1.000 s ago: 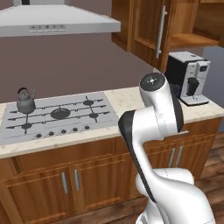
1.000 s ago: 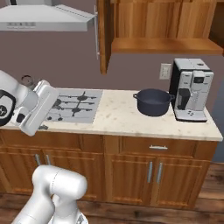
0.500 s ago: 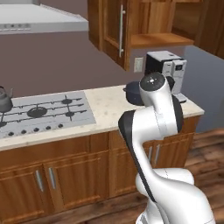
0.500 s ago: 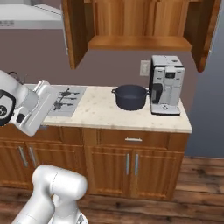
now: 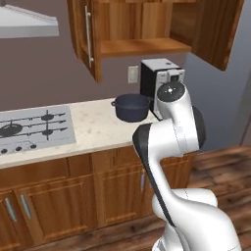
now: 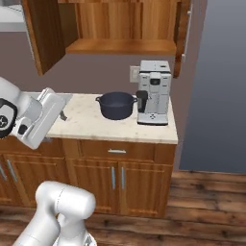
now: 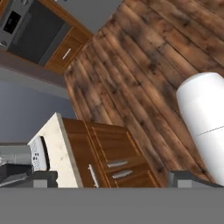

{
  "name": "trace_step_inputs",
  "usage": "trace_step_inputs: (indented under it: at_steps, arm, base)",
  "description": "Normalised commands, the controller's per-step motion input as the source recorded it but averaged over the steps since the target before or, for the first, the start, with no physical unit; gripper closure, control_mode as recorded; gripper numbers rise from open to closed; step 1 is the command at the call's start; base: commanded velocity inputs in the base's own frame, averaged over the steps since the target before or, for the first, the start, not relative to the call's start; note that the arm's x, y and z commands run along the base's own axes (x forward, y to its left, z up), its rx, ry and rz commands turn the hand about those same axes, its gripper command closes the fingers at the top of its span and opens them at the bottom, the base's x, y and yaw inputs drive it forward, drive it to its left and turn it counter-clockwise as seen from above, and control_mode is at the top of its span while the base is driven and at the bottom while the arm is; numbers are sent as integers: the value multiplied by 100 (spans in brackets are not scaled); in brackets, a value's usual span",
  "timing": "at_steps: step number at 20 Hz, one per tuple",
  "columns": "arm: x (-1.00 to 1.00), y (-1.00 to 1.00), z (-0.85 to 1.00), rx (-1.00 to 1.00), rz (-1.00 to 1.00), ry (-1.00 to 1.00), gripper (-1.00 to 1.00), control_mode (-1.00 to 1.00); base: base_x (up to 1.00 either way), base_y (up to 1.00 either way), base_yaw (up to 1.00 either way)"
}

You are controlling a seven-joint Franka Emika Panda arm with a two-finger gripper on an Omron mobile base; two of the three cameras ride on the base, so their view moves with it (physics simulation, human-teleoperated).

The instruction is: Pick the kettle from the cabinet and place it on a stove burner. Then pick the pot from the counter and place it on another stove burner. Finally, turn both burners on.

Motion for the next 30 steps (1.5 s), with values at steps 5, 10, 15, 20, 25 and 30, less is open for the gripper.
trace_step_inputs:
  at_steps: [5, 10, 15, 20, 25, 30]
  arm:
    - [0, 0, 0, 0, 0, 0, -100, 100]
    - [0, 0, 0, 0, 0, 0, -100, 100]
    - [0, 0, 0, 0, 0, 0, -100, 100]
    - [0, 0, 0, 0, 0, 0, -100, 100]
    - [0, 0, 0, 0, 0, 0, -100, 100]
    - [0, 0, 0, 0, 0, 0, -100, 100]
  base:
    - [20, -49, 3]
    - [64, -6, 9]
    - [67, -8, 12]
    - [56, -34, 11]
    - [48, -33, 12]
    - [45, -29, 11]
